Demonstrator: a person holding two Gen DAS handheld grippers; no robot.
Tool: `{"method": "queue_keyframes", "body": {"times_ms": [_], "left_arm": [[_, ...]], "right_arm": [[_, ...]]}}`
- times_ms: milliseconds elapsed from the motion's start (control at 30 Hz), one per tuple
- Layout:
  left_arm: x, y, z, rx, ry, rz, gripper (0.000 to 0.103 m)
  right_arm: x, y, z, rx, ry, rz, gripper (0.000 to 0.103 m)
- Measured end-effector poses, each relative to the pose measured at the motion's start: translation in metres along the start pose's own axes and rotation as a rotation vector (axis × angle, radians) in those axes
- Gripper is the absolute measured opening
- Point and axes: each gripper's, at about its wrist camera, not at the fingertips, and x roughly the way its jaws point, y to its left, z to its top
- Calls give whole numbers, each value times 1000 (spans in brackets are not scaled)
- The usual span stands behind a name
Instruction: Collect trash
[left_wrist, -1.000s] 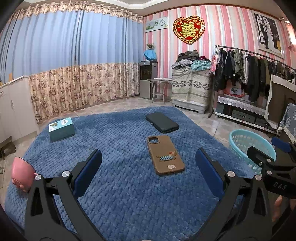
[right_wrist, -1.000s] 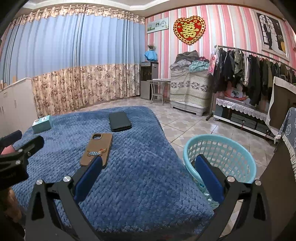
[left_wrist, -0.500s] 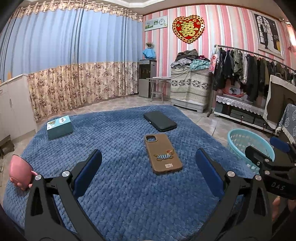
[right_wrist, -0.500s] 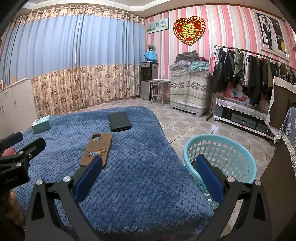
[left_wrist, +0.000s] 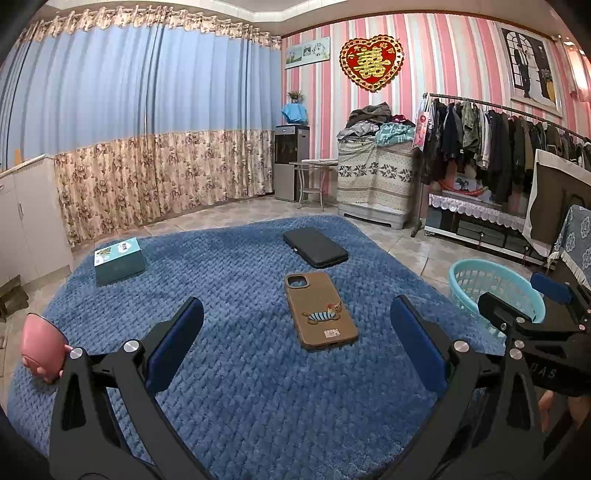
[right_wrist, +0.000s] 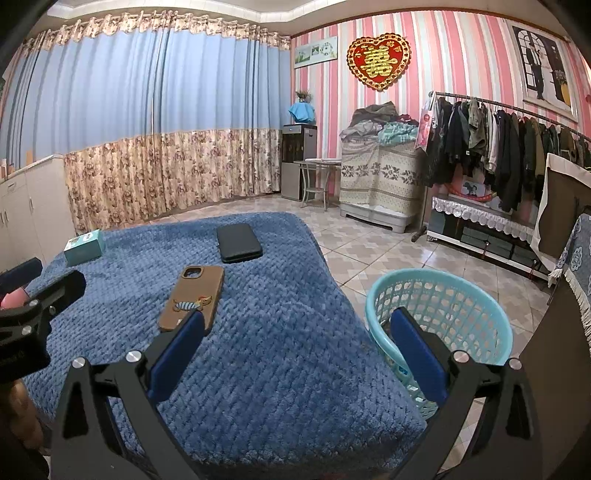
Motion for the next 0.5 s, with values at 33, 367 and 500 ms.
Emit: {"method": "queue_keyframes", "body": {"times_ms": [33,367,500], "left_arm": [[0,-1,0,4,-1,1,98],[-1,0,0,3,-1,0,98],[-3,0,1,6,-7,8,98]], "right_arm": [[0,0,0,0,0,0,98],[0,0,0,1,2,1,98],[0,0,0,0,-1,0,98]]}}
